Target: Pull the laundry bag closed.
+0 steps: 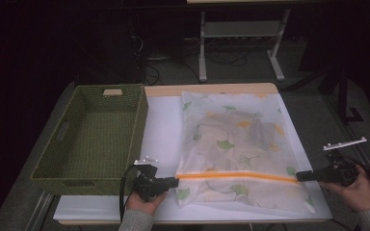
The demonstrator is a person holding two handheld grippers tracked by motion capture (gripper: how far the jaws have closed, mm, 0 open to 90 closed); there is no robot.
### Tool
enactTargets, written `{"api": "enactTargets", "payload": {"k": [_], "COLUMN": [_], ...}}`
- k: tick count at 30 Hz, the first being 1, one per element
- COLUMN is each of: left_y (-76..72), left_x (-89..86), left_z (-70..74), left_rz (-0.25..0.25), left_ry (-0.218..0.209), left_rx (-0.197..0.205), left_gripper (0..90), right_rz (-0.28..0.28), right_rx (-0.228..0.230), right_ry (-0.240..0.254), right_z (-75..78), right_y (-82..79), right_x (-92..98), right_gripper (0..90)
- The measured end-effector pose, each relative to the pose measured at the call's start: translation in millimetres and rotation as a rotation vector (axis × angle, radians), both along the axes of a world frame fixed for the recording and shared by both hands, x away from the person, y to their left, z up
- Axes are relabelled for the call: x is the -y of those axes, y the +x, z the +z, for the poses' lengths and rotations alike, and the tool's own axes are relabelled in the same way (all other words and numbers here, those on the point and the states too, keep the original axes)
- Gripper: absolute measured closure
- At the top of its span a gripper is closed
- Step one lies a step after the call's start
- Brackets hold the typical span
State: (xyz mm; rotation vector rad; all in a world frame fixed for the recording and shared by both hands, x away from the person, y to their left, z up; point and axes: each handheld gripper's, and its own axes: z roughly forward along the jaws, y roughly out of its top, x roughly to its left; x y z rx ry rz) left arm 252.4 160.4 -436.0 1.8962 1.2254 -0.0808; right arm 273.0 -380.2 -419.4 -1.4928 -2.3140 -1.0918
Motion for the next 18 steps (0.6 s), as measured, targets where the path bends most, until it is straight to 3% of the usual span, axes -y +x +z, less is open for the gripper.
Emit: {"api": "enactTargets", "payload": {"k": [18], "left_y": [0.7], "left_x": [-1.3], "left_z": [14.5], "left_rz": [0.006], "left_ry": [-0.024], "left_rx": [0.029], "left_gripper": [71.5], "right_rz": [0.057], "right_rx": [0.042], "right_ry": [0.034], "right_z": [14.6], "right_y": [8.7], "right_x": [-30.1], "right_gripper": [78.1]}}
